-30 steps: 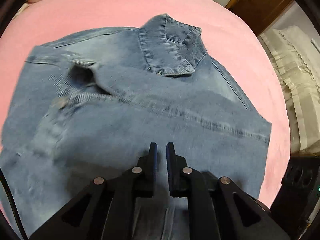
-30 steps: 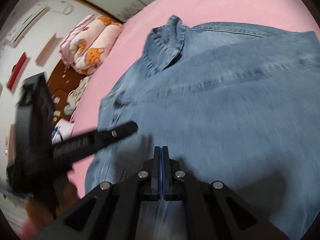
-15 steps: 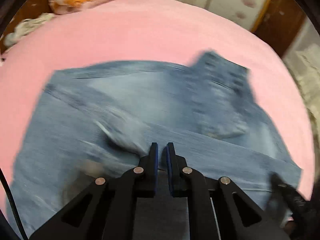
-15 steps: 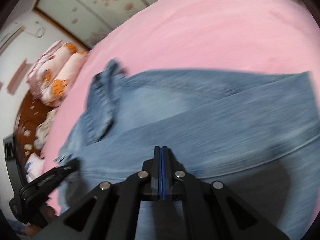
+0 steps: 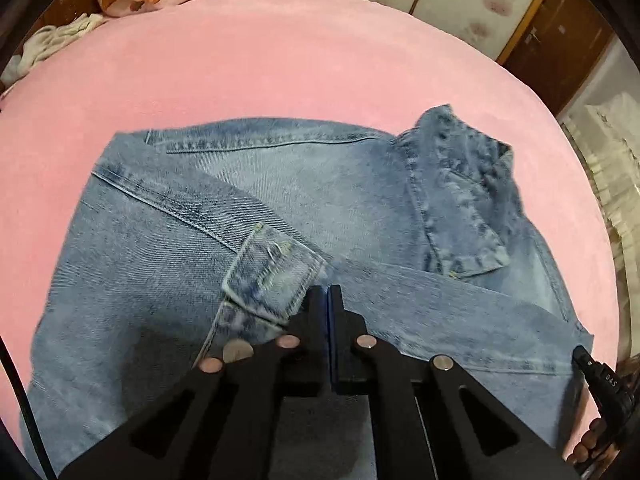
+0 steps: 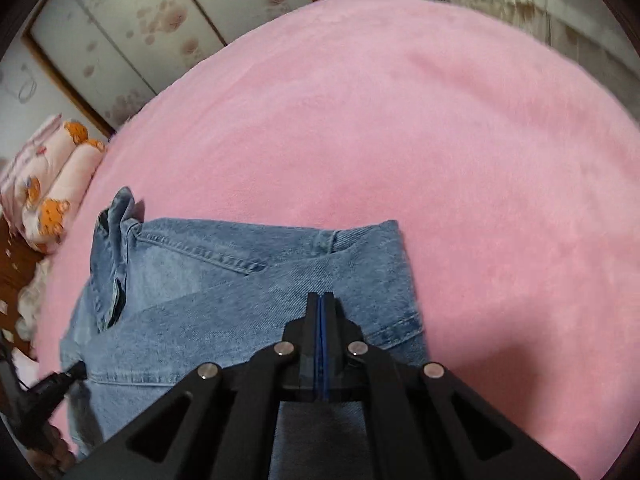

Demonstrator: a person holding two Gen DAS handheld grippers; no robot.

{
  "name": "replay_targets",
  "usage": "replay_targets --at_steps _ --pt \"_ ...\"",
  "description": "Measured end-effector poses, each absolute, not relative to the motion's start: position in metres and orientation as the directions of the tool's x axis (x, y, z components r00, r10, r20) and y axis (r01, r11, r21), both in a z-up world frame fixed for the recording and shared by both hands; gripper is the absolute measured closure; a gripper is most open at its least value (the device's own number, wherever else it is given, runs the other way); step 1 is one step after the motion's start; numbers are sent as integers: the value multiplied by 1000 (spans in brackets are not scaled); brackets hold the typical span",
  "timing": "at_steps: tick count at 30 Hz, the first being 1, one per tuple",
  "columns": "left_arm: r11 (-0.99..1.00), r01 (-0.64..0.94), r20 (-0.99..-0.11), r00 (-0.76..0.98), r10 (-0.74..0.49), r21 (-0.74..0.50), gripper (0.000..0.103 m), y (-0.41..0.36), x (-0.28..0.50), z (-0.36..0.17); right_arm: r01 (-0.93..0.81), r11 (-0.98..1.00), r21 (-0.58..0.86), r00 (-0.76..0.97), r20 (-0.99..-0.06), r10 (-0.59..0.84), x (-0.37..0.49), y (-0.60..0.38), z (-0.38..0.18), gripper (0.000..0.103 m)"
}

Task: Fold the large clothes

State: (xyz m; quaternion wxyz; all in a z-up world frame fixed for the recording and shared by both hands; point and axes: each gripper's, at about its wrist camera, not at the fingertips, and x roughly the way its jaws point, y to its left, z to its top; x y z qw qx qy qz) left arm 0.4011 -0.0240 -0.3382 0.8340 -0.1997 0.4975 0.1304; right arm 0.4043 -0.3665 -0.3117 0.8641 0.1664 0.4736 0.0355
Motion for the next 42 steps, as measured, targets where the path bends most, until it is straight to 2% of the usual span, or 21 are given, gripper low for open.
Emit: replay_targets --at_steps 2,4,6,7,16,21,24,30,32,34,37,40,41,42 --pt "887 -420 -887 461 26 -192 95 -27 390 -332 68 928 366 563 -782 268 392 -356 -302 103" --pt "886 -431 -890 454 49 -171 75 -34 376 -328 63 902 427 562 -762 321 376 -349 -301 103" --pt "879 -452 -880 467 90 -150 63 -40 351 -321 72 887 457 545 -762 348 357 -341 -305 102" --pt "876 -463 -872 475 116 -135 60 -43 335 -317 78 883 462 533 -768 355 343 -337 -307 102" --pt "876 -475 -910 394 127 -84 59 -56 239 -306 77 881 468 445 -806 389 228 -309 -308 101" --pt "919 -391 -934 345 91 -55 56 -62 188 -304 122 872 475 407 -825 392 172 -302 -309 101" --pt "933 -351 -942 333 41 -83 56 -60 159 -301 139 879 456 408 -835 369 139 -294 -307 101" --pt "970 -226 -941 338 -5 -86 48 -55 102 -290 198 870 452 426 -839 339 76 -280 -299 100" --pt "977 -193 -947 321 -19 -85 47 -47 86 -289 219 875 431 438 -845 307 55 -275 -296 94" --pt "981 -181 -953 302 -16 -74 47 -37 73 -286 239 874 423 452 -845 286 39 -273 -295 82" --pt "982 -179 -961 277 -1 -52 38 -19 56 -282 288 859 424 457 -849 266 14 -273 -295 79" --pt "982 -186 -971 238 26 -19 38 0 43 -281 312 864 395 432 -869 241 -2 -274 -292 78" --pt "982 -188 -973 230 35 -10 38 5 40 -281 314 864 393 430 -871 239 -5 -275 -290 76" --pt "981 -194 -975 219 50 6 37 12 35 -281 318 865 388 425 -874 236 -9 -277 -289 68"
